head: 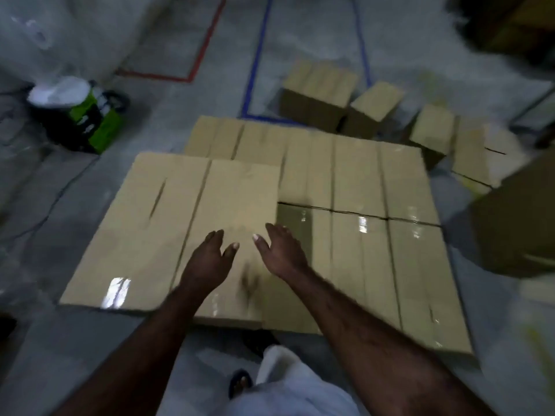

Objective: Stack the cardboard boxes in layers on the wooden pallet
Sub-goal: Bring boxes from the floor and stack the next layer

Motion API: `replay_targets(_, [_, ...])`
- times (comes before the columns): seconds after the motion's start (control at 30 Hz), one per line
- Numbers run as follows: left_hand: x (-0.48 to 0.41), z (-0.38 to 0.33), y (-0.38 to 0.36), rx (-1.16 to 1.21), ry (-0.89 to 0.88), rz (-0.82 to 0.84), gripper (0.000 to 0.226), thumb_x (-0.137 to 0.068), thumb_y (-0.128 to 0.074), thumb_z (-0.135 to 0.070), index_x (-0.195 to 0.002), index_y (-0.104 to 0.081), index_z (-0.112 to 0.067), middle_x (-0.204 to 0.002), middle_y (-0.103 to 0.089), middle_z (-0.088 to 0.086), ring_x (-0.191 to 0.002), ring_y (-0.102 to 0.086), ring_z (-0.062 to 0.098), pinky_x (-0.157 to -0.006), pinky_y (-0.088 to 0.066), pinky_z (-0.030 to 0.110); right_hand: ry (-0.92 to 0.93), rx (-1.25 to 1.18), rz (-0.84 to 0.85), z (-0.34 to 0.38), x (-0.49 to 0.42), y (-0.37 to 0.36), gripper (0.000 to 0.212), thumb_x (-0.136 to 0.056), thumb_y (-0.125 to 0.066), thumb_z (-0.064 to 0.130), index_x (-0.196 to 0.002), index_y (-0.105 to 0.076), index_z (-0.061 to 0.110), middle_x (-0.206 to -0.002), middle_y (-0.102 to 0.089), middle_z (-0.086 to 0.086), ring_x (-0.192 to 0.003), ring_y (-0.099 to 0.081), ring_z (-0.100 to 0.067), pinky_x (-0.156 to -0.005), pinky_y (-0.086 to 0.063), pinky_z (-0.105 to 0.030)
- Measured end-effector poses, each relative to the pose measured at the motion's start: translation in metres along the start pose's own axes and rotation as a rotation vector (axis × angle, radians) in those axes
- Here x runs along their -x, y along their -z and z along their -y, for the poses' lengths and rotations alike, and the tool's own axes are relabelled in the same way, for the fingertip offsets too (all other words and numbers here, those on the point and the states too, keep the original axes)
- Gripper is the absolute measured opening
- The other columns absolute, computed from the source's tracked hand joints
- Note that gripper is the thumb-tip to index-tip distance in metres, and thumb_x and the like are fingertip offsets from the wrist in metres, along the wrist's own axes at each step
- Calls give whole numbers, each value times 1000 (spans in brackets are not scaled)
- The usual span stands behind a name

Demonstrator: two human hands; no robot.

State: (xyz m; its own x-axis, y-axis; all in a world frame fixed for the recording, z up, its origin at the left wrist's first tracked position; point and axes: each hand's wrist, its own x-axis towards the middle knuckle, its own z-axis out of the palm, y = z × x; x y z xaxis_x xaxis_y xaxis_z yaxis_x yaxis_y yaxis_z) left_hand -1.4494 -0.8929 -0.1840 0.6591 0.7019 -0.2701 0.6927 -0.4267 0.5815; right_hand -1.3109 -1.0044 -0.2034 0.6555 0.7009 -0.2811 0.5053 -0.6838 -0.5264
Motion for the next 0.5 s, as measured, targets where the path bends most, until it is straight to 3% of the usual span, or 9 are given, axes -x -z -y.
replay_targets(0.1, [20,-61,-12,93,-108,48,58,-98,-52,-47,-144,-50,-11,-142,-56,14,-120,-59,30,-98,-41,31,-164,-208,-159,-29,53,46,63,-101,-43,55,-147,-44,12,-152,-45,-12,-139,-43,-31,-111,-38,-42])
replay_targets(0.23, [52,-128,-41,158,-228,208,66,-95,-46,-57,-144,-51,-13,-143,-55,14,-129,-53,31,-101,-41,36,-327,-395,-377,-77,128,98,62,-100,-45,56,-150,-43,18,-150,-50,-7,-136,-48,-26,-108,-41,-34])
replay_targets(0.5, [126,-259,-115,146,-519,455,54,-100,-50,-44,-142,-52,-11,-146,-51,11,-134,-47,26,-106,-36,34,-570,-650,-726,-185,267,160,58,-101,-45,52,-151,-42,22,-151,-49,-5,-135,-49,-24,-107,-40,-32])
